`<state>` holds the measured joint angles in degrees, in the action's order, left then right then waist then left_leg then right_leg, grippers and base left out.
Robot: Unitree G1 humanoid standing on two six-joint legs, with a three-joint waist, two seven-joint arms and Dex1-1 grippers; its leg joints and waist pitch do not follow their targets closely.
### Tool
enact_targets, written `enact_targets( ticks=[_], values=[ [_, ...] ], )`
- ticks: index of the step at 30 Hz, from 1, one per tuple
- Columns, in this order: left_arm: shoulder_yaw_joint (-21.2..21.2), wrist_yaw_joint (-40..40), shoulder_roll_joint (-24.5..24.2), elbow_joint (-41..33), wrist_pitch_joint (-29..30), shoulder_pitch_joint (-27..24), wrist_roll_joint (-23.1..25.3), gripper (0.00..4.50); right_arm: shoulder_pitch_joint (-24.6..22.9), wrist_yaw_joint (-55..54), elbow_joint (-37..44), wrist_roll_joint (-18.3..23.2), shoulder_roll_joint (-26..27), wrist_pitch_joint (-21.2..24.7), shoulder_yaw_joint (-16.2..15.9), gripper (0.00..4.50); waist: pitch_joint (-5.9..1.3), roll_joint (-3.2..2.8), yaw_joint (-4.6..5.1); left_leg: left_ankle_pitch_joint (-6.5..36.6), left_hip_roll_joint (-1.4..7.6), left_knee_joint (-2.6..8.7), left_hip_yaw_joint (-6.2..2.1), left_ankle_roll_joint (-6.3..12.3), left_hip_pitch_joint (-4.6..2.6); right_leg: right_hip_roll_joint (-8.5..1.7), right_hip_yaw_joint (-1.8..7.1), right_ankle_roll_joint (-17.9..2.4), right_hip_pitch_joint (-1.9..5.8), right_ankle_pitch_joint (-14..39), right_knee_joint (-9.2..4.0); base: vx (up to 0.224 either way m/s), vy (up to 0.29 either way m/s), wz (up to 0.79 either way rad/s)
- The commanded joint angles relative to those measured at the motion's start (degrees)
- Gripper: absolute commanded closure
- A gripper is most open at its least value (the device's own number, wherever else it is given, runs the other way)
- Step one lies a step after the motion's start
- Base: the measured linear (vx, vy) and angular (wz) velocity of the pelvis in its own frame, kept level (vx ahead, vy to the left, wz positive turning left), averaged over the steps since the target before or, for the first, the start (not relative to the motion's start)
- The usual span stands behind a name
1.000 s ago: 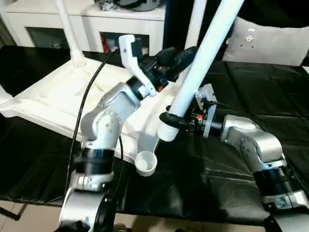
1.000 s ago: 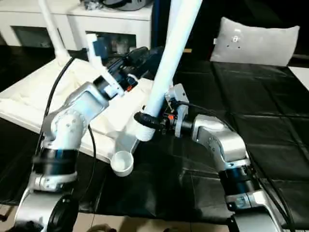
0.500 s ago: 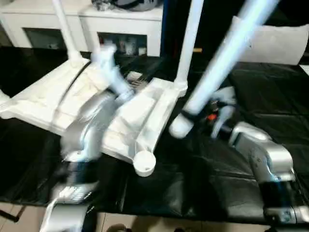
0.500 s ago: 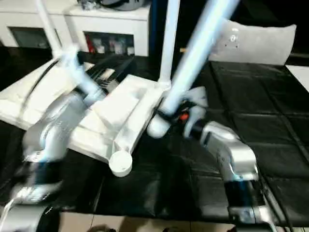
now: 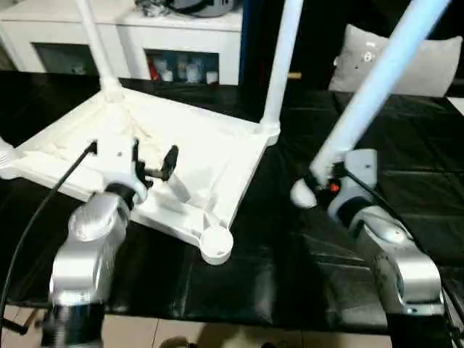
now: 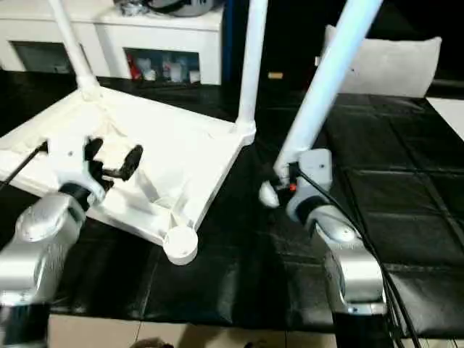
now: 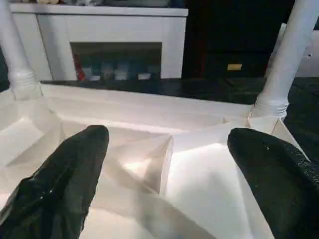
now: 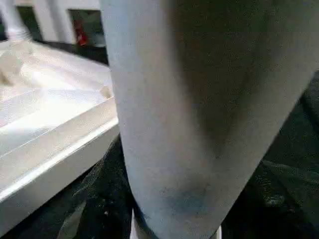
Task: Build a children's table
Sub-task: Move to table
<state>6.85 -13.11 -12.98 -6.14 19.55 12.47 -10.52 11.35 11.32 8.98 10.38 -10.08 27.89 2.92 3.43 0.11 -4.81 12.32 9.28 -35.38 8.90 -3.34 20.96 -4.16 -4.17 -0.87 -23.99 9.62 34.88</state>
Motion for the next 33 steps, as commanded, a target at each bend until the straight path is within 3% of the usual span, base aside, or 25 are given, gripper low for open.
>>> enact_targets(
  ticks=[1, 3, 6, 8, 12, 14, 15, 18, 19, 20, 21, 22, 23, 24, 25, 26, 27, 28, 29, 30, 31, 32, 33],
  values=[
    [-1.0, 1.0, 0.5, -2.3, 0.3, -1.2, 0.1, 0.0, -0.3, -0.5, 2.6, 0.1, 0.3, -1.9, 1.2, 2.62, -2.92, -0.7, 0.31, 16.0, 2.99, 5.59, -1.29, -0.81, -0.2, -3.76, 2.95, -2.9, 2.46, 25.4, -5.67, 0.0, 0.0, 0.0],
    [-1.5, 1.1, 0.8, -2.6, 0.3, -1.7, 0.4, 0.0, -0.9, 0.1, 3.2, 0.9, 0.5, -1.5, 1.1, 2.62, -2.94, -0.32, 0.41, 16.0, 2.92, 5.56, -1.2, -0.55, -0.1, -3.69, 2.94, -2.7, 2.57, 24.7, -5.74, 0.0, 0.0, 0.0],
    [-1.9, 1.5, 1.4, -2.4, 0.1, -1.8, 0.9, 0.0, -2.3, 1.2, 3.9, 1.7, 0.9, -1.2, 0.3, 2.62, -2.91, -0.33, 0.32, 14.9, 2.9, 5.63, -1.14, 0.08, 0.06, -3.69, 2.97, -2.9, 2.69, 23.4, -5.72, 0.0, 0.0, 0.0],
    [-2.1, 1.6, 1.8, -2.5, 0.3, -1.7, 1.2, 0.0, -2.7, 1.2, 3.8, 1.5, 1.1, -1.6, -0.1, 2.62, -3.05, -0.13, 0.13, 13.5, 2.64, 5.49, -0.9, 1.15, 0.19, -4.37, 3.31, -3.3, 2.92, 24.2, -5.81, 0.0, 0.0, 0.0],
    [-3.2, 1.6, 2.0, -2.3, 0.1, -1.4, 2.0, 0.0, -2.6, 0.8, 3.2, 1.7, 1.4, -1.8, 0.0, 2.62, -3.42, 0.1, -0.85, 5.5, 2.37, 4.44, -0.42, 6.76, 0.92, -6.85, 4.77, -8.2, 4.02, 19.6, -5.73, 0.0, 0.0, 0.0],
    [-3.7, 1.6, 2.1, -2.1, -0.2, -1.2, 2.1, 0.0, -2.5, 0.7, 2.8, 1.6, 1.4, -2.0, 0.1, 2.62, -3.51, 0.13, -1.63, 2.6, 2.61, 3.0, -0.92, 10.1, 1.14, -9.32, 6.06, -12.1, 4.69, 16.5, -6.29, 0.0, 0.0, 0.0],
    [-4.0, 1.6, 2.1, -2.0, -0.3, -1.1, 2.2, 0.0, -2.5, 0.7, 2.7, 1.7, 1.4, -2.0, 0.2, 2.62, -3.44, 0.05, -1.74, 2.2, 2.84, 3.0, -1.03, 10.5, 1.05, -9.38, 6.01, -12.9, 4.62, 16.2, -6.31, 0.0, 0.0, 0.0],
    [-4.5, 1.5, 2.1, -1.8, -0.4, -0.9, 2.4, 0.0, -2.7, 0.7, 3.0, 1.8, 1.4, -1.8, 0.3, 2.62, -3.43, -0.41, -1.58, 1.6, 2.95, 3.98, -0.34, 12.21, 0.12, -7.12, 4.55, -14.3, 3.94, 14.9, -5.59, 0.0, 0.019, 0.01],
    [-4.8, 1.3, 2.1, -1.6, -0.6, -0.9, 2.5, 0.0, -2.9, 0.8, 3.2, 1.9, 1.4, -1.6, 0.4, 2.62, -3.62, -0.87, -1.32, 2.8, 3.3, 3.39, 1.52, 10.02, -2.39, -5.51, 5.68, -13.5, 2.03, 16.0, -5.89, 0.01, 0.071, -0.05],
    [-4.8, 1.2, 2.2, -1.6, -0.6, -0.8, 2.6, 0.0, -3.0, 0.7, 3.3, 1.8, 1.3, -1.4, 0.4, 2.62, -3.38, -0.36, -1.36, 7.1, 2.93, 3.14, 3.21, 4.85, -3.73, -3.69, 7.16, -12.4, 0.85, 17.1, -5.99, 0.01, 0.071, -0.05],
    [-4.9, 1.2, 2.2, -1.6, -0.6, -0.8, 2.6, 0.0, -3.1, 0.6, 3.3, 1.7, 1.3, -1.3, 0.4, 2.62, -3.22, 0.41, -1.42, 9.9, 2.6, 3.14, 3.57, 2.59, -3.62, -3.17, 7.81, -11.4, 0.98, 17.6, -5.92, 0.005, 0.088, -0.23],
    [-4.9, 1.2, 2.3, -1.4, -0.7, -0.7, 2.7, 0.0, -3.1, 0.5, 3.2, 1.6, 1.3, -1.2, 0.5, 2.62, -2.85, 0.32, -1.52, 15.2, 2.3, 2.99, 3.97, -0.48, -4.06, -2.71, 9.23, -9.8, 0.41, 20.5, -6.4, -0.016, 0.095, -0.39],
    [-5.0, 1.2, 2.4, -1.3, -0.6, -0.6, 2.8, 0.0, -3.0, 0.5, 3.1, 1.5, 1.2, -1.3, 0.5, 2.62, -2.7, 0.43, -1.62, 18.3, 1.85, 2.45, 4.07, -1.68, -4.36, -2.29, 10.8, -8.0, 0.07, 23.3, -6.88, -0.016, 0.095, -0.39],
    [-5.1, 1.2, 2.4, -1.2, -0.6, -0.6, 2.8, 0.0, -3.0, 0.6, 3.0, 1.5, 1.2, -1.3, 0.5, 2.62, -2.62, 0.47, -1.31, 19.2, 1.84, 2.38, 3.9, -1.71, -4.35, -2.19, 11.27, -7.1, -0.02, 24.7, -7.04, -0.025, 0.1, -0.46],
    [-5.2, 1.2, 2.3, -1.2, -0.7, -0.6, 2.9, 0.0, -3.0, 0.7, 3.0, 1.5, 1.1, -1.3, 0.3, 2.62, -2.59, 0.16, -0.74, 20.7, 1.87, 2.43, 4.19, -2.12, -5.14, -0.67, 11.37, -5.2, -1.36, 26.9, -7.09, -0.059, 0.115, -0.45],
    [-5.3, 1.3, 2.3, -1.1, -0.7, -0.5, 2.9, 0.0, -2.9, 0.9, 2.8, 1.5, 1.0, -1.3, 0.3, 2.62, -2.87, 0.12, 0.37, 22.1, 1.67, 2.97, 4.58, -1.76, -5.61, 0.56, 10.11, -3.9, -1.94, 26.1, -6.43, -0.059, 0.115, -0.45],
    [-5.3, 1.3, 2.3, -1.1, -0.7, -0.5, 2.9, 0.0, -2.9, 0.9, 2.8, 1.5, 1.0, -1.3, 0.3, 2.62, -2.93, 0.0, 0.77, 22.3, 1.74, 3.16, 4.97, -1.36, -6.09, 0.88, 9.61, -3.6, -2.5, 24.8, -6.24, -0.059, 0.123, -0.4],
    [-5.3, 1.3, 2.4, -0.9, -0.8, -0.4, 3.0, 0.0, -2.7, 1.0, 2.6, 1.5, 1.0, -1.3, 0.2, 2.62, -2.73, 1.1, 1.22, 22.1, 1.39, 4.69, 3.61, 3.89, -2.77, -0.87, 8.2, -4.4, 0.42, 20.3, -5.43, 0.001, 0.12, -0.23],
    [-5.3, 1.3, 2.4, -0.8, -0.8, -0.3, 3.0, 0.0, -2.6, 1.0, 2.5, 1.4, 0.9, -1.3, 0.2, 2.62, -3.66, 0.56, 1.45, 15.1, 1.33, 3.49, 3.34, 8.48, -1.79, -3.95, 9.9, -6.8, 1.77, 12.6, -5.71, 0.001, 0.12, -0.23],
    [-5.3, 1.4, 2.5, -0.6, -0.8, -0.1, 3.1, 0.0, -2.5, 1.1, 2.3, 1.2, 0.8, -1.4, -0.1, 2.62, -3.95, 0.6, 1.42, 12.7, 1.48, 2.62, 2.69, 10.51, -1.39, -5.49, 10.48, -8.5, 2.34, 10.8, -6.12, 0.005, 0.12, -0.02],
    [-5.3, 1.4, 2.5, -0.5, -0.8, -0.1, 3.1, 0.0, -2.4, 1.2, 2.3, 1.2, 0.8, -1.4, -0.1, 2.62, -3.83, 0.81, 1.36, 10.7, 2.32, 1.14, 1.25, 12.75, -0.42, -8.8, 11.69, -11.6, 3.33, 11.5, -7.47, -0.022, 0.117, 0.09],
    [-5.4, 1.4, 2.5, -0.5, -0.8, -0.1, 3.2, 0.0, -2.5, 1.2, 2.3, 1.2, 0.8, -1.4, -0.2, 2.62, -3.57, 0.36, 1.29, 11.0, 3.27, 0.73, 0.1, 12.67, -0.67, -9.94, 11.64, -13.5, 2.83, 16.2, -8.55, -0.022, 0.117, 0.09],
    [-5.4, 1.4, 2.5, -0.5, -0.8, -0.1, 3.2, 0.0, -2.5, 1.2, 2.3, 1.2, 0.8, -1.4, -0.2, 2.62, -3.44, 0.07, 1.46, 11.3, 3.37, 1.26, -0.05, 12.51, -0.9, -9.14, 11.04, -13.6, 2.42, 17.6, -8.48, -0.02, 0.106, 0.14]
  ],
)
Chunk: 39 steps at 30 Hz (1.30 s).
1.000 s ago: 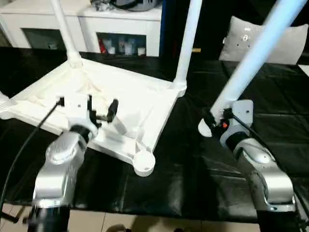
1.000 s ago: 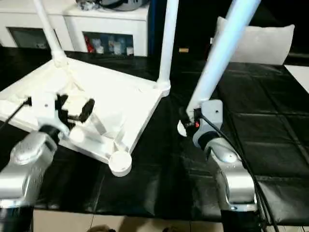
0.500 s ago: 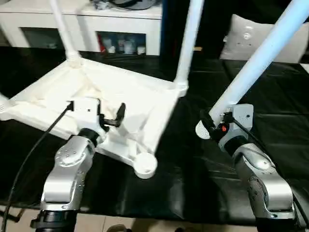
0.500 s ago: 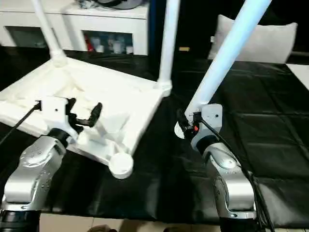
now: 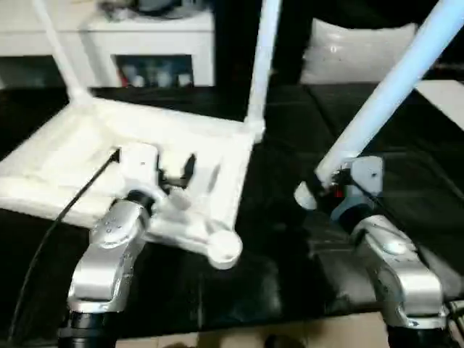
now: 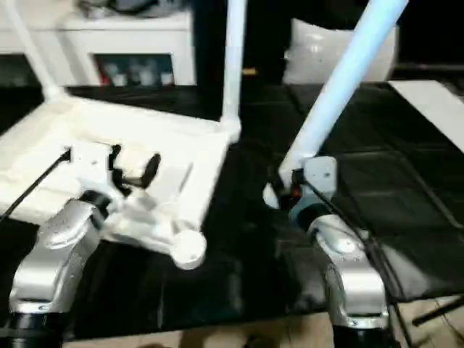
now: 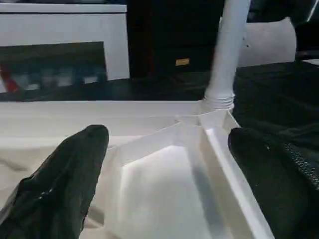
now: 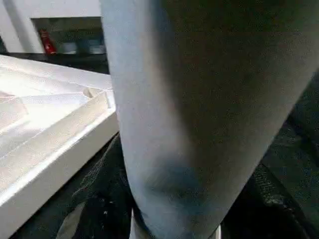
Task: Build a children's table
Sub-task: Move to table
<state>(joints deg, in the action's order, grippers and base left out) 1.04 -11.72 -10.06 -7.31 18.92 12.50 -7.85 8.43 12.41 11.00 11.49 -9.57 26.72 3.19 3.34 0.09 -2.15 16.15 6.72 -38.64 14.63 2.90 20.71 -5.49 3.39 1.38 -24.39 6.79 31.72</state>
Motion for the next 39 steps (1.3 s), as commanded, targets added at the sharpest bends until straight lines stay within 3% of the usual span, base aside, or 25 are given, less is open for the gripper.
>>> enact_targets(
  ticks=[1, 2, 6, 8, 10, 11, 12, 13, 14, 17, 18, 19, 20, 21, 22, 23, 24, 25, 27, 29, 31, 33, 35, 37, 39],
  values=[
    [0.4, 0.0, -0.3, 0.7, -0.3, -0.1, 0.6, 0.0, 0.5, 0.1, 0.3, 0.0, 0.2, -0.2, -0.5, 2.62, -3.29, -0.44, -0.46, 8.2, 5.72, 6.45, -4.83, 6.73, -1.91, -4.23, 1.26, -14.9, 1.52, 21.1, -4.54, -0.018, 0.104, 0.16],
    [0.4, 0.0, -0.3, 0.7, -0.3, -0.1, 0.6, 0.0, 0.5, 0.1, 0.2, 0.0, 0.2, -0.2, -0.5, 2.62, -3.32, -1.18, 0.41, 8.0, 5.13, 8.38, -3.79, 7.37, -3.29, -0.7, -1.75, -13.3, 0.51, 19.4, -3.24, -0.018, 0.104, 0.16],
    [0.3, 0.2, -0.3, 1.0, -0.4, 0.1, 0.7, 0.0, 0.6, 0.4, 0.1, -0.1, 0.0, -0.1, -0.7, 2.62, -2.97, -0.89, 1.58, 4.7, 3.87, 10.68, -2.25, 8.12, -2.84, 0.56, -6.43, -11.0, 0.66, 9.8, 0.05, -0.023, 0.113, 0.13],
    [0.2, 0.3, -0.4, 1.1, -0.5, 0.2, 0.7, 0.0, 0.6, 0.4, 0.1, 0.0, 0.0, 0.0, -0.8, 2.62, -3.38, 0.38, 0.5, 8.0, 3.51, 8.3, -3.24, 8.0, -1.4, -6.47, -2.74, -11.5, 2.91, 9.1, -3.11, -0.026, 0.088, 0.06],
    [-0.1, 0.1, -0.4, 1.2, -0.6, 0.1, 1.1, 0.0, 0.7, 0.5, 0.0, 0.1, 0.0, 0.1, -0.9, 2.62, -2.87, 0.62, -1.61, 11.5, 5.99, 3.94, -7.09, 5.43, -1.04, -14.61, 1.79, -12.7, 3.91, 19.4, -6.94, -0.017, 0.057, 0.08],
    [-0.2, 0.1, -0.4, 1.2, -0.6, 0.2, 1.2, 0.0, 0.7, 0.5, 0.0, 0.1, 0.0, 0.1, -0.9, 2.62, -2.55, -0.26, -1.8, 13.7, 7.03, 3.71, -9.09, 2.94, -1.3, -14.66, 1.28, -12.7, 3.75, 27.6, -7.81, -0.013, 0.052, 0.09],
    [-0.2, 0.0, -0.4, 1.2, -0.7, 0.2, 1.2, 0.0, 0.7, 0.6, -0.1, 0.1, 0.0, 0.1, -0.9, 2.62, -2.22, -0.67, -1.34, 16.2, 6.95, 5.26, -9.25, 2.0, -1.7, -12.07, -0.15, -11.7, 3.04, 29.4, -7.22, -0.024, 0.074, 0.11],
    [-0.3, 0.0, -0.4, 1.3, -0.7, 0.2, 1.3, 0.0, 0.8, 0.7, -0.2, 0.3, 0.1, 0.2, -1.0, 2.62, -1.95, -1.81, 0.76, 24.9, 5.26, 10.37, -6.99, -2.64, -3.12, -2.21, -5.64, -6.8, 0.62, 27.1, -3.08, -0.049, 0.114, 0.15],
    [-0.3, 0.0, -0.3, 1.3, -0.7, 0.2, 1.3, 0.0, 0.8, 0.7, -0.2, 0.2, 0.0, 0.3, -1.2, 2.62, -2.41, -2.81, 1.77, 25.5, 4.46, 14.58, -5.4, -9.2, -1.72, 2.21, -9.32, -4.0, 0.67, 14.9, 5.46, -0.049, 0.114, 0.15],
    [-0.3, 0.0, -0.3, 1.5, -0.9, 0.3, 1.4, 0.0, 0.9, 0.8, -0.5, 0.0, -0.1, 0.2, -1.4, 2.62, -3.82, -1.62, 1.28, 10.2, 3.87, 14.1, -4.17, -23.27, -3.78, -0.74, -10.16, -6.0, 1.24, 2.6, 3.59, -0.016, 0.031, 0.05],
    [-0.3, 0.0, -0.3, 1.6, -0.9, 0.4, 1.4, 0.0, 0.9, 0.8, -0.5, 0.1, -0.1, 0.2, -1.4, 2.62, -4.55, -0.1, 0.64, 8.2, 4.03, 12.01, -4.19, -23.59, -4.0, -4.02, -8.05, -8.1, 2.15, 2.1, 2.04, 0.0, 0.0, 0.0],
    [-0.3, 0.0, -0.3, 1.6, -0.9, 0.4, 1.3, 0.0, 0.8, 0.8, -0.4, 0.2, 0.0, 0.3, -1.4, 2.62, -5.43, 1.91, -1.91, 0.0, 5.7, 3.51, -9.33, -14.12, -1.73, -14.96, -1.03, -13.8, 6.14, -1.9, 0.23, 0.0, 0.0, 0.0],
    [-0.3, 0.0, -0.3, 1.7, -1.0, 0.5, 1.4, 0.0, 0.8, 0.8, -0.5, 0.2, 0.0, 0.3, -1.4, 2.62, -3.4, 0.21, -2.47, -7.3, 6.66, -1.36, -14.52, -8.88, 1.24, -18.58, 0.25, -17.5, 6.57, -2.7, -2.0, 0.0, 0.0, 0.0],
    [-0.3, 0.0, -0.3, 1.8, -1.0, 0.5, 1.4, 0.0, 0.8, 0.8, -0.5, 0.2, 0.0, 0.3, -1.5, 2.62, -2.81, -0.99, -2.93, -5.7, 8.76, -3.67, -17.0, -9.9, 0.85, -19.39, -0.39, -17.7, 5.84, 2.9, -3.25, 0.0, 0.0, 0.0],
    [-0.4, 0.0, -0.4, 1.9, -1.1, 0.6, 1.4, 0.0, 0.8, 0.8, -0.6, 0.1, 0.0, 0.2, -1.5, 2.62, -1.39, -1.78, -0.04, 5.2, 10.01, 3.29, -19.3, -13.19, 2.3, -9.96, -6.97, -13.7, 6.48, 14.7, 0.66, -0.035, 0.113, -0.35],
    [-0.4, -0.1, -0.4, 1.9, -1.1, 0.6, 1.4, 0.0, 0.8, 0.8, -0.6, 0.1, 0.0, 0.2, -1.5, 2.62, -1.1, -4.63, 1.58, 29.4, 7.19, 12.36, -19.56, -20.25, 2.85, 0.18, -8.39, -4.8, 4.56, 15.1, 9.31, -0.035, 0.113, -0.35],
    [-0.4, -0.2, -0.4, 1.9, -1.1, 0.6, 1.4, 0.0, 0.8, 0.8, -0.6, 0.1, 0.1, 0.2, -1.5, 2.62, -2.05, -4.01, 1.36, 34.6, 6.09, 12.18, -19.04, -22.67, 0.96, 0.88, -8.28, -1.7, 3.18, 11.9, 9.54, -0.031, 0.112, -0.1],
    [-0.4, -0.2, -0.4, 1.9, -1.1, 0.6, 1.4, 0.0, 0.8, 0.8, -0.6, 0.1, 0.1, 0.2, -1.5, 2.62, -2.52, -3.6, 1.53, 37.8, 4.58, 12.12, -16.94, -25.12, -0.39, 0.55, -8.43, -2.0, 1.88, 7.1, 9.05, -0.048, 0.024, 0.23],
    [-0.5, -0.1, -0.3, 1.8, -1.0, 0.4, 1.6, 0.0, 0.7, 0.9, -0.4, 0.1, 0.0, 0.1, -1.7, 2.62, -3.55, -3.12, 1.96, 25.8, 1.63, 10.61, -15.84, -25.48, -0.59, -2.41, -7.23, -4.0, 3.64, 5.1, 4.5, -0.058, 0.0, 0.11],
    [-0.7, -0.1, -0.2, 2.0, -1.2, 0.2, 2.0, 0.0, 0.5, 0.8, 0.0, 1.2, 0.4, 1.0, -1.3, 2.62, -4.03, -0.99, 0.52, 3.8, 4.75, 6.42, -14.86, -13.2, 2.14, -11.89, -3.74, -8.4, 8.6, -4.1, -0.42, -0.068, -0.057, -0.14],
    [-1.0, 0.1, -0.2, 2.2, -1.4, 0.0, 2.2, 0.0, 0.3, 1.1, 0.6, 2.7, 0.9, 2.0, -0.6, 2.62, -3.12, -1.73, -0.63, 4.6, 6.18, 7.5, -14.66, -5.69, 2.19, -10.32, -4.06, -12.9, 7.04, -0.5, -0.73, -0.087, -0.065, -0.04],
    [-1.1, 0.4, -0.3, 2.4, -1.5, 0.1, 2.2, 0.0, 0.1, 2.0, 0.8, 1.9, 0.1, 1.8, -1.4, 2.62, -2.98, -2.96, 0.5, 19.9, 5.86, 10.65, -14.98, -8.88, 1.91, -5.13, -5.64, -11.8, 5.93, 9.0, 1.8, -0.09, -0.03, -0.01],
    [-1.0, 0.4, -0.2, 2.5, -1.6, 0.1, 2.2, 0.0, -0.1, 2.4, 0.8, 1.7, -0.3, 2.0, -1.9, 2.62, -2.36, -1.97, 0.63, 35.0, 4.59, 9.98, -14.27, -13.59, 1.63, -7.52, -4.48, -9.3, 4.65, 23.9, -0.71, -0.08, -0.033, -0.04],
    [-0.9, 0.4, -0.1, 2.5, -1.6, 0.1, 2.3, 0.0, 0.0, 2.3, 0.8, 1.3, -0.4, 1.6, -2.2, 2.62, -2.06, -1.3, 0.02, 27.7, 5.03, 7.08, -14.18, -10.16, 1.31, -11.17, -2.94, -9.8, 4.63, 35.0, -3.63, -0.067, -0.065, -0.03],
    [-0.8, 0.5, 0.2, 2.4, -1.7, 0.1, 2.4, 0.0, 0.3, 1.5, 0.3, 0.2, -0.8, 1.6, -2.5, 2.62, -1.51, -1.29, -0.06, 22.2, 6.01, 7.15, -14.32, -8.19, 1.82, -10.73, -3.49, -8.9, 5.1, 39.0, -4.33, -0.058, -0.054, -0.08]
  ],
)
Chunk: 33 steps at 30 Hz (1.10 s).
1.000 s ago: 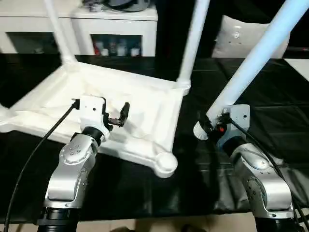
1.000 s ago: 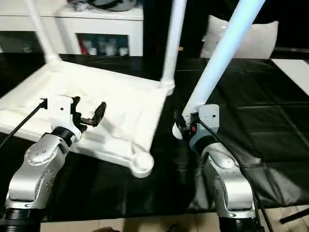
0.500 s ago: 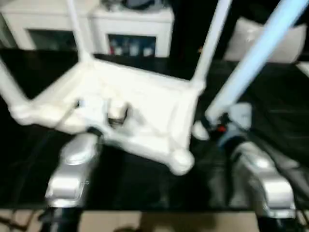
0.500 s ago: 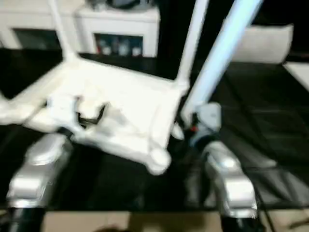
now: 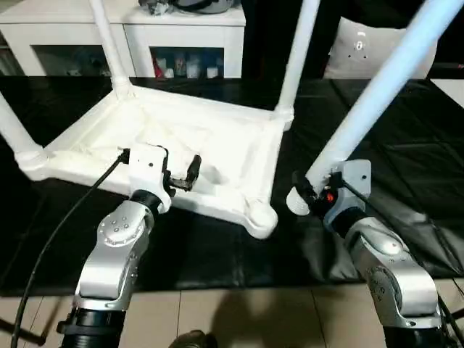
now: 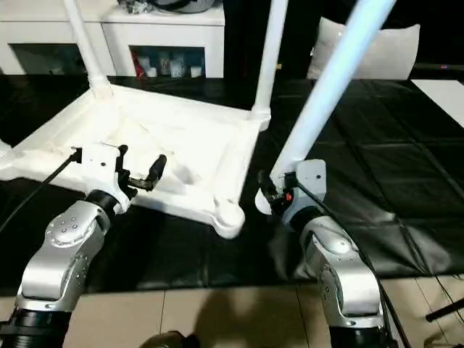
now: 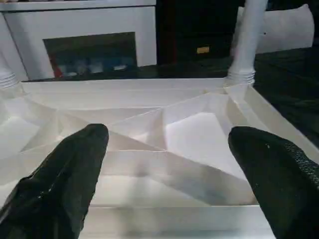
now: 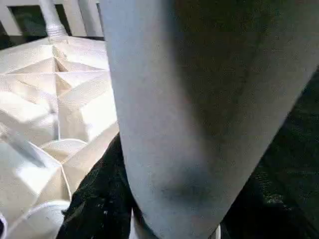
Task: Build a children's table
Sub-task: Move to table
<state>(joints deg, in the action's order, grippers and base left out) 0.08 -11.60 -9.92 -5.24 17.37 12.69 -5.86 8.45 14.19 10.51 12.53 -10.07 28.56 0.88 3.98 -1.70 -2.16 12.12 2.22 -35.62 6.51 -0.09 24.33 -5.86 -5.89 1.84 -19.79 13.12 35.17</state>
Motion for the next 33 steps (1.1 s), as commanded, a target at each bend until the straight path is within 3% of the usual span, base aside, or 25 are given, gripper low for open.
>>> enact_targets(
  ticks=[1, 3, 4, 5, 8, 11, 13, 14, 15, 17, 19, 20, 21, 22, 23, 24, 25, 26, 27, 28, 29, 30, 31, 32, 33],
  values=[
    [0.2, 0.6, 0.2, 0.2, -0.2, -0.1, 0.2, 0.0, 0.4, -0.9, 0.6, -1.0, -0.2, -0.6, 0.2, 2.62, -2.3, 0.18, 0.37, 29.5, 10.63, 5.84, -6.29, -6.42, -1.47, -8.0, 4.7, -8.3, 0.59, 31.2, -6.56, 0.0, 0.0, 0.0],
    [0.5, 0.8, 0.6, -0.1, -0.2, -0.3, -0.2, 0.0, 0.8, -1.3, 0.1, 0.8, 0.9, 0.3, 1.8, 2.62, -2.62, -0.28, 0.79, 35.9, 10.29, 7.41, -6.48, -9.76, -1.59, -6.26, 4.3, -7.7, 0.23, 25.6, -5.01, 0.0, 0.0, 0.0],
    [0.3, 0.6, 0.4, -0.2, -0.2, -0.3, -0.1, 0.0, 0.9, -0.9, 0.1, 0.9, 0.7, 0.1, 1.7, 2.62, -2.68, -0.14, 0.86, 37.6, 10.02, 7.57, -6.35, -10.83, -1.53, -6.35, 4.49, -8.0, 0.03, 23.3, -4.84, 0.0, 0.0, 0.0],
    [0.1, 0.1, 0.2, -0.2, 0.2, -0.3, -0.3, 0.0, 0.7, 0.0, 0.3, 0.6, 0.2, -0.4, 1.0, 2.62, -2.66, 0.17, 0.77, 37.3, 9.92, 7.18, -6.11, -10.6, -1.63, -7.01, 4.74, -8.4, -0.16, 23.6, -5.24, 0.0, 0.0, 0.0],
    [0.1, -0.6, 0.3, -0.4, -0.8, -0.4, -0.6, 0.0, 0.2, 0.9, 0.9, 0.2, -0.2, -1.4, -0.1, 2.62, -2.56, 0.23, 0.45, 34.4, 10.24, 6.36, -5.83, -8.77, -1.93, -8.11, 5.27, -8.9, -0.13, 25.9, -5.91, 0.0, 0.0, 0.0],
    [0.4, -0.2, 0.4, -0.5, -0.8, -0.4, -0.5, 0.0, 0.1, 0.4, 0.7, -0.2, -0.1, -1.6, -0.4, 2.62, -2.35, 0.34, 0.6, 38.9, 10.1, 5.63, -5.53, -7.42, -2.89, -7.91, 4.94, -6.8, 0.25, 36.9, -7.08, 0.0, 0.0, 0.0],
    [0.4, -0.2, 0.5, -0.5, -0.7, -0.4, -0.4, 0.0, 0.1, 0.3, 0.6, -0.7, -0.1, -1.8, -0.5, 2.62, -2.52, 0.28, 0.75, 40.1, 9.98, 5.46, -5.17, -6.79, -3.22, -7.28, 4.52, -6.1, 0.65, 39.4, -7.41, 0.0, 0.0, 0.0],
    [0.2, -0.2, 0.5, -0.5, -0.6, -0.4, -0.4, 0.0, 0.1, 0.4, 0.5, -0.9, -0.2, -1.8, -0.7, 2.62, -2.73, -0.13, 0.89, 41.4, 9.97, 5.92, -4.67, -5.87, -3.71, -5.9, 3.69, -5.0, 1.19, 38.6, -7.59, 0.0, 0.0, 0.0],
    [0.2, -0.2, 0.5, -0.6, -0.6, -0.4, -0.4, 0.0, 0.1, 0.4, 0.5, -1.0, -0.3, -1.8, -0.7, 2.62, -2.73, -0.4, 1.01, 42.5, 10.05, 6.41, -4.77, -5.99, -4.15, -5.15, 3.37, -4.9, 1.08, 36.5, -7.32, 0.0, 0.0, 0.0],
    [0.1, -0.3, 0.5, -0.6, -0.5, -0.4, -0.3, 0.0, 0.0, 0.6, 0.5, -1.3, -0.7, -1.5, -1.0, 2.62, -2.43, -0.89, 1.88, 49.3, 10.14, 9.08, -5.7, -8.13, -5.29, -2.61, 2.3, -4.7, 1.17, 26.3, -5.4, 0.0, 0.0, 0.0],
    [0.0, -0.4, 0.5, -0.6, -0.6, -0.4, -0.3, 0.0, 0.0, 1.2, 0.6, -1.8, -1.6, -0.8, -1.7, 2.62, -2.47, -0.69, 2.25, 50.5, 9.93, 9.71, -5.72, -9.09, -6.13, -2.51, 2.27, -5.3, 1.22, 20.3, -4.9, 0.071, 0.024, -0.03],
    [0.0, -0.4, 0.5, -0.6, -0.6, -0.5, -0.3, 0.0, 0.0, 1.2, 0.6, -1.8, -1.7, -0.7, -1.7, 2.62, -2.94, -0.24, 2.36, 46.6, 9.56, 9.15, -5.29, -7.85, -6.06, -3.65, 2.94, -6.2, 1.87, 17.7, -5.71, 0.084, 0.02, -0.02],
    [-0.1, -0.4, 0.5, -0.6, -0.6, -0.4, -0.2, 0.0, 0.0, 1.4, 0.5, -2.4, -2.2, -0.9, -2.2, 2.62, -3.15, 0.08, 2.24, 42.9, 9.34, 8.63, -4.62, -6.47, -5.53, -4.6, 3.51, -7.0, 2.58, 16.7, -6.38, 0.091, 0.006, -0.01],
    [-0.2, -0.4, 0.5, -0.5, -0.6, -0.4, -0.1, 0.0, -0.1, 1.6, 0.4, -3.3, -2.9, -1.4, -3.0, 2.62, -2.63, 0.61, 0.13, 27.0, 6.67, 5.05, -3.71, 1.29, 1.3, -11.35, 3.75, -4.3, 8.57, 23.4, -10.23, 0.09, 0.006, 0.19],
    [-0.2, -0.4, 0.5, -0.5, -0.6, -0.4, -0.1, 0.0, -0.2, 1.7, 0.4, -3.4, -3.0, -1.5, -3.1, 2.62, -3.14, 1.51, 0.35, 19.9, 7.6, 1.5, -3.45, 4.19, 1.82, -14.48, 3.7, -3.7, 9.32, 27.5, -11.69, 0.09, 0.006, 0.19],
    [-0.3, -0.4, 0.5, -0.6, -0.6, -0.4, -0.1, 0.0, -0.3, 1.5, 0.3, -3.1, -2.7, -1.8, -2.8, 2.62, -3.09, 0.81, 0.39, 10.6, 9.37, -2.67, -3.43, 5.39, 1.84, -17.29, 2.16, -3.9, 10.19, 31.0, -13.62, 0.112, 0.019, 0.4],
    [-0.4, -0.4, 0.5, -0.6, -0.6, -0.4, 0.0, 0.0, -0.4, 1.2, 0.0, -2.2, -1.8, -2.7, -1.7, 2.62, -2.44, -0.62, 1.18, 7.3, 9.56, 0.23, -3.78, 5.7, 2.22, -13.15, -2.12, -4.5, 11.44, 30.1, -12.76, 0.151, 0.046, 0.38],
    [-0.4, -0.4, 0.5, -0.6, -0.6, -0.4, 0.1, 0.0, -0.4, 1.1, -0.1, -1.4, -1.3, -2.7, -0.9, 2.62, -4.4, -2.94, 3.05, 7.9, 12.8, 5.47, -6.61, 4.1, -8.55, -0.1, -2.36, -4.8, 2.47, 16.7, -2.98, 0.151, 0.046, 0.38],
    [-0.5, -0.4, 0.5, -0.6, -0.6, -0.5, 0.1, 0.0, -0.4, 1.0, -0.2, -0.7, -0.8, -2.7, -0.3, 2.62, -4.41, -2.2, 5.01, 1.1, 13.96, 5.68, -8.98, 5.88, -10.0, 1.46, -0.8, -3.9, -0.36, 10.2, 1.22, 0.183, 0.059, 0.11],
    [-0.5, -0.2, 0.6, -0.6, -0.6, -0.6, 0.2, 0.0, -0.3, 0.6, -0.2, -0.7, -0.7, -2.7, 0.3, 2.62, -5.5, -1.99, 3.37, -21.6, 13.24, 2.49, -9.03, 8.26, -11.31, 1.41, 1.36, -0.7, -3.36, 3.8, 3.37, 0.166, 0.049, 0.06],
    [-0.6, -0.4, 0.7, -0.6, -0.7, -0.6, 0.1, 0.0, -0.2, 0.7, -0.3, -0.9, -0.8, -2.6, 0.2, 2.62, -5.76, -1.53, 2.11, -51.7, 12.82, 1.14, -7.15, 5.18, -9.99, 0.79, 3.09, 3.1, -4.24, -4.0, 4.04, 0.166, 0.049, 0.06],
    [-0.7, -0.5, 0.8, -0.8, -0.8, -0.7, 0.0, 0.0, -0.2, 0.8, -0.4, -1.2, -1.3, -2.8, -0.1, 2.62, -5.91, -1.38, 1.5, -63.3, 11.51, 0.94, -5.73, 2.19, -9.23, 1.09, 3.45, 3.9, -3.54, -8.4, 3.18, 0.109, 0.036, 0.15],
    [-0.8, -0.7, 0.9, -0.8, -1.0, -0.7, 0.0, 0.0, -0.2, 0.9, -0.6, -1.4, -1.7, -3.0, -0.3, 2.62, -6.23, -0.34, 0.85, -70.3, 8.6, 0.73, -3.77, -1.7, -10.07, 1.27, 4.24, 3.3, -4.09, -15.3, 0.26, 0.06, -0.008, 0.13],
    [-0.9, -0.7, 0.9, -0.9, -1.1, -0.7, 0.0, 0.0, -0.2, 0.9, -0.6, -1.4, -1.8, -3.1, -0.4, 2.62, -5.49, 1.94, 0.85, -54.0, 5.79, 0.21, -2.58, -2.68, -8.73, -0.55, 6.16, -0.4, -3.26, -22.1, -2.72, 0.06, -0.008, 0.13],
    [-1.1, -0.8, 1.0, -0.9, -1.1, -0.8, 0.0, 0.0, -0.2, 0.9, -0.7, -1.5, -1.8, -3.3, -0.2, 2.62, -4.82, 2.45, 0.22, -39.9, 5.05, 0.11, -1.42, -2.13, -6.67, -2.46, 7.13, -3.5, -1.81, -25.0, -2.49, 0.024, -0.04, 0.18]
  ],
)
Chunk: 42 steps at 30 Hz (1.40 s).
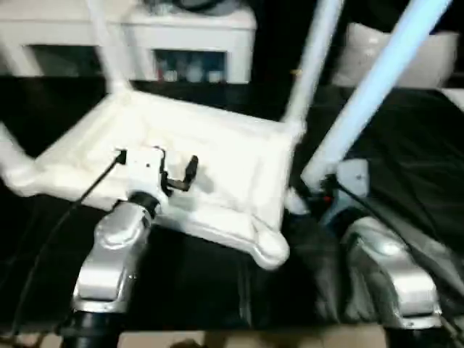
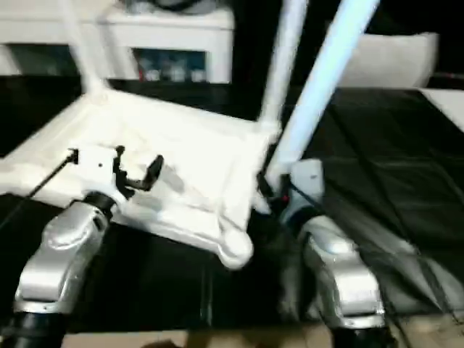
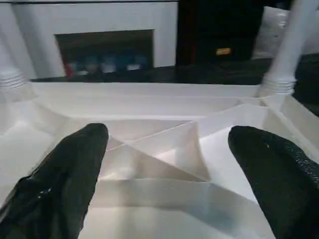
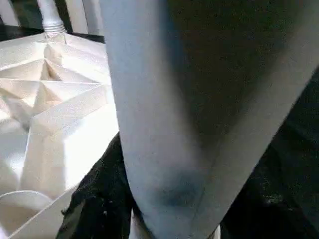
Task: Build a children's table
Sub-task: Move to table
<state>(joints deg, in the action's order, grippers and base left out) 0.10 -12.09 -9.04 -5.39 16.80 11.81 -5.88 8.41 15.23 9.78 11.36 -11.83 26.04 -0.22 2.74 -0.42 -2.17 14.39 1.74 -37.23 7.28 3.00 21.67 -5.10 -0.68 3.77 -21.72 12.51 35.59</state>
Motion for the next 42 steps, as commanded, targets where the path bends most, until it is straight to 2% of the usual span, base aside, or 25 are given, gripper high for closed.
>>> enact_targets(
  ticks=[1, 2, 3, 4, 5, 6, 8, 10, 11, 12, 13, 16, 18, 19, 21, 23, 24, 25, 26, 28, 29, 30, 31, 36, 42],
  values=[
    [-1.2, -0.3, 0.1, -0.7, -0.5, 0.1, 0.2, 0.0, -0.2, -0.3, 0.0, -0.7, -0.1, -1.3, 1.1, 2.62, -3.67, 1.56, -1.14, -19.8, 6.67, 2.42, -2.33, -1.61, -0.93, -7.89, 4.11, -9.7, 3.32, -27.2, -3.08, -0.005, -0.054, 0.09],
    [-1.3, -0.3, 0.1, -0.7, -0.5, 0.1, 0.2, 0.0, -0.2, -0.3, 0.0, -1.0, 0.1, -1.6, 1.4, 2.62, -3.63, 0.89, -1.95, -7.5, 8.6, 3.72, -2.97, -0.27, -0.56, -8.69, 3.92, -13.5, 3.88, -24.8, -3.1, -0.005, -0.054, 0.09],
    [-1.3, -0.3, 0.0, -0.7, -0.5, 0.1, 0.2, 0.0, -0.2, -0.2, 0.0, -1.1, 0.1, -1.8, 1.5, 2.62, -3.44, 0.69, -1.89, -4.4, 9.09, 4.43, -3.05, -0.3, -0.62, -7.71, 3.25, -15.3, 3.69, -21.9, -3.0, -0.042, -0.064, 0.04],
    [-1.3, -0.3, -0.1, -0.7, -0.5, 0.1, 0.2, 0.0, -0.3, 0.0, 0.1, -0.7, 0.4, -2.0, 2.0, 2.62, -3.08, 0.28, -1.45, 0.0, 9.67, 5.51, -3.15, -0.62, -0.91, -5.86, 2.23, -18.1, 3.21, -15.3, -2.79, -0.066, -0.039, 0.05],
    [-1.5, -0.8, -0.4, -0.6, -0.6, 0.0, 0.2, 0.0, -0.3, 0.3, 0.1, 0.1, 0.5, -2.4, 2.8, 2.62, -2.74, -0.07, -0.97, 4.9, 10.27, 6.19, -3.56, -0.74, -1.19, -5.04, 1.73, -19.5, 2.72, -8.4, -2.82, -0.066, -0.039, 0.05],
    [-1.5, -1.2, -0.5, -0.6, -0.6, 0.0, 0.1, 0.0, -0.2, 0.1, -0.1, -0.1, 0.3, -3.2, 3.1, 2.62, -2.63, -0.16, -0.74, 7.3, 10.34, 6.41, -3.69, -0.82, -1.25, -4.9, 1.64, -19.7, 2.64, -5.3, -2.89, -0.08, -0.017, 0.04],
    [-1.7, -1.9, -1.0, -0.4, -0.6, 0.1, 0.0, 0.0, 0.0, -0.1, -0.7, -0.3, -0.2, -4.5, 3.6, 2.62, -2.19, -0.42, -0.51, 15.5, 10.44, 7.0, -3.56, -2.36, -1.57, -5.08, 1.53, -19.0, 2.11, 3.4, -3.75, -0.045, -0.007, 0.04],
    [-2.1, -5.5, -2.6, 0.4, -0.6, 0.8, -0.8, 0.0, 0.4, 0.6, -0.9, 1.7, -1.1, -4.3, 5.4, 2.62, -1.58, -0.32, -0.3, 24.9, 10.39, 7.27, -3.2, -5.64, -1.91, -5.64, 1.75, -15.3, 1.36, 16.8, -5.25, -0.106, -0.025, 0.11],
    [-2.4, -7.7, -3.6, 1.0, -0.6, 1.5, -1.3, 0.0, 0.4, 1.1, -0.8, 2.8, -1.4, -3.4, 6.0, 2.62, -1.29, -0.3, -0.29, 27.8, 10.41, 7.35, -3.14, -7.06, -2.09, -5.68, 1.8, -13.2, 0.86, 22.7, -5.83, -0.079, -0.022, 0.06],
    [-2.5, -8.5, -4.0, 1.3, -0.7, 1.8, -1.5, 0.0, 0.4, 1.4, -0.8, 3.0, -1.6, -3.0, 6.0, 2.62, -1.26, -0.25, -0.29, 29.0, 10.39, 7.37, -3.23, -7.61, -2.24, -5.66, 1.79, -12.3, 0.67, 24.9, -6.02, -0.072, -0.015, 0.03],
    [-2.8, -10.0, -4.6, 1.6, -0.5, 2.2, -2.0, 0.0, 0.4, 1.6, -1.0, 2.7, -2.0, -3.2, 5.9, 2.62, -1.22, -0.31, -0.11, 30.3, 10.33, 7.57, -3.52, -8.43, -1.99, -5.57, 1.68, -10.8, 0.69, 27.2, -6.12, -0.06, -0.003, -0.01],
    [-4.6, -17.5, -7.9, 3.3, -0.1, 4.3, -3.9, 0.0, 0.7, 3.9, -1.7, 3.1, -2.6, -4.7, 6.3, 2.62, -1.35, -0.41, 0.13, 31.0, 10.2, 7.91, -3.81, -9.16, -1.71, -5.5, 1.62, -9.5, 0.48, 26.9, -6.11, -0.02, -0.001, 0.0],
    [-5.5, -19.9, -9.2, 3.8, -0.2, 4.8, -3.9, 0.0, 1.0, 4.0, -2.1, 2.6, -2.8, -6.1, 6.3, 2.62, -1.45, -0.46, 0.53, 31.2, 10.25, 8.11, -3.93, -9.43, -1.29, -5.56, 1.58, -9.7, 0.6, 26.1, -5.83, 0.0, 0.0, 0.0],
    [-7.0, -24.4, -11.2, 4.8, -0.5, 5.7, -4.0, 0.0, 1.3, 4.1, -3.0, 2.2, -3.4, -6.6, 6.2, 2.62, -1.41, -0.34, 0.6, 30.7, 10.28, 8.13, -3.95, -9.23, -1.18, -5.71, 1.54, -9.9, 0.59, 25.8, -5.9, 0.0, 0.0, 0.0],
    [-9.6, -31.3, -14.4, 6.1, -1.4, 6.8, -3.7, 0.0, 2.2, 4.2, -4.7, 2.8, -4.3, -5.1, 6.7, 2.62, -1.62, -0.61, 0.68, 29.2, 10.21, 8.08, -3.81, -9.03, -1.23, -5.68, 1.64, -10.7, 0.5, 23.8, -5.57, 0.0, 0.0, 0.0],
    [-10.6, -34.2, -15.4, 6.8, -1.9, 7.3, -3.8, 0.18, 2.6, 4.9, -5.5, 3.3, -4.5, -5.7, 6.9, 2.62, -2.15, -0.84, 0.6, 25.0, 10.34, 8.08, -3.37, -8.56, -0.95, -5.56, 1.62, -12.9, 0.78, 14.8, -4.78, 0.0, 0.0, 0.0],
    [-10.6, -34.2, -15.4, 6.8, -1.9, 7.3, -3.8, 0.29, 2.6, 4.9, -5.5, 3.3, -4.5, -5.7, 6.9, 2.62, -2.35, -0.71, 0.53, 23.0, 10.3, 7.95, -3.17, -7.91, -0.9, -5.65, 1.6, -13.7, 0.88, 12.3, -4.61, 0.0, 0.0, 0.0],
    [-13.2, -39.8, -17.5, 8.3, -4.2, 8.5, -3.6, 0.36, 3.0, 7.0, -7.1, 4.0, -5.1, -6.3, 7.3, 2.62, -2.51, -0.56, 0.4, 18.5, 10.34, 7.73, -2.79, -6.24, -0.58, -5.77, 1.58, -15.4, 1.2, 7.4, -4.35, 0.0, 0.0, 0.0],
    [-13.8, -41.1, -18.0, 8.7, -4.7, 8.7, -3.6, 0.36, 3.0, 7.4, -7.4, 4.1, -5.2, -6.6, 7.3, 2.62, -2.51, -0.36, 0.23, 17.2, 10.39, 7.57, -2.6, -5.14, -0.54, -5.84, 1.56, -16.0, 1.26, 6.8, -4.34, 0.0, 0.0, 0.0],
    [-16.0, -45.1, -19.5, 9.8, -5.4, 9.9, -3.0, 0.54, 3.1, 8.7, -8.5, 4.3, -5.5, -7.2, 7.3, 2.62, -2.78, -0.57, -0.08, 12.0, 10.51, 7.32, -2.08, -2.78, -0.51, -5.94, 1.42, -18.2, 1.58, 2.8, -3.76, 0.025, -0.007, -0.01],
    [-16.5, -46.0, -19.8, 10.4, -5.8, 10.4, -2.6, 0.54, 3.1, 8.8, -8.8, 4.0, -5.7, -7.5, 7.1, 2.62, -2.83, -0.3, -0.1, 8.9, 10.62, 7.21, -1.75, -1.6, -0.68, -5.73, 1.24, -19.4, 1.57, -1.3, -3.51, 0.051, -0.014, -0.02],
    [-16.7, -46.3, -19.8, 10.8, -6.0, 10.6, -2.4, 0.69, 3.1, 8.7, -9.0, 3.7, -5.8, -7.8, 6.9, 2.62, -2.88, -0.39, -0.12, 7.5, 10.6, 7.1, -1.66, -1.0, -0.68, -5.71, 1.18, -19.9, 1.7, -3.0, -3.25, 0.0, 0.0, 0.0],
    [-17.7, -48.0, -20.2, 12.8, -7.4, 12.1, -1.6, 0.8, 3.2, 9.3, -9.9, 2.7, -6.4, -10.0, 6.0, 2.62, -2.94, -0.51, -0.28, 5.4, 10.51, 6.85, -1.49, 0.17, -0.68, -5.78, 1.09, -20.8, 1.76, -5.1, -3.09, 0.0, 0.0, 0.0],
    [-20.4, -52.4, -20.9, 18.1, -10.4, 15.5, 0.7, 1.2, 2.7, 12.4, -9.4, 4.6, -6.7, -8.3, 5.7, 2.62, -2.83, -0.42, -0.33, 6.1, 10.8, 6.81, -1.34, 1.5, -0.78, -5.82, 0.98, -21.8, 2.02, -3.1, -3.08, 0.0, 0.0, 0.0],
    [-23.1, -55.3, -20.5, 25.5, -15.1, 19.7, 3.7, 1.65, 2.0, 14.6, -8.9, 6.0, -6.7, -8.8, 5.3, 2.62, -2.61, -0.51, -0.42, 12.2, 11.12, 7.25, -0.93, -1.62, -1.18, -5.89, 1.2, -21.1, 1.6, 4.1, -3.7, 0.0, 0.0, 0.0]
  ],
)
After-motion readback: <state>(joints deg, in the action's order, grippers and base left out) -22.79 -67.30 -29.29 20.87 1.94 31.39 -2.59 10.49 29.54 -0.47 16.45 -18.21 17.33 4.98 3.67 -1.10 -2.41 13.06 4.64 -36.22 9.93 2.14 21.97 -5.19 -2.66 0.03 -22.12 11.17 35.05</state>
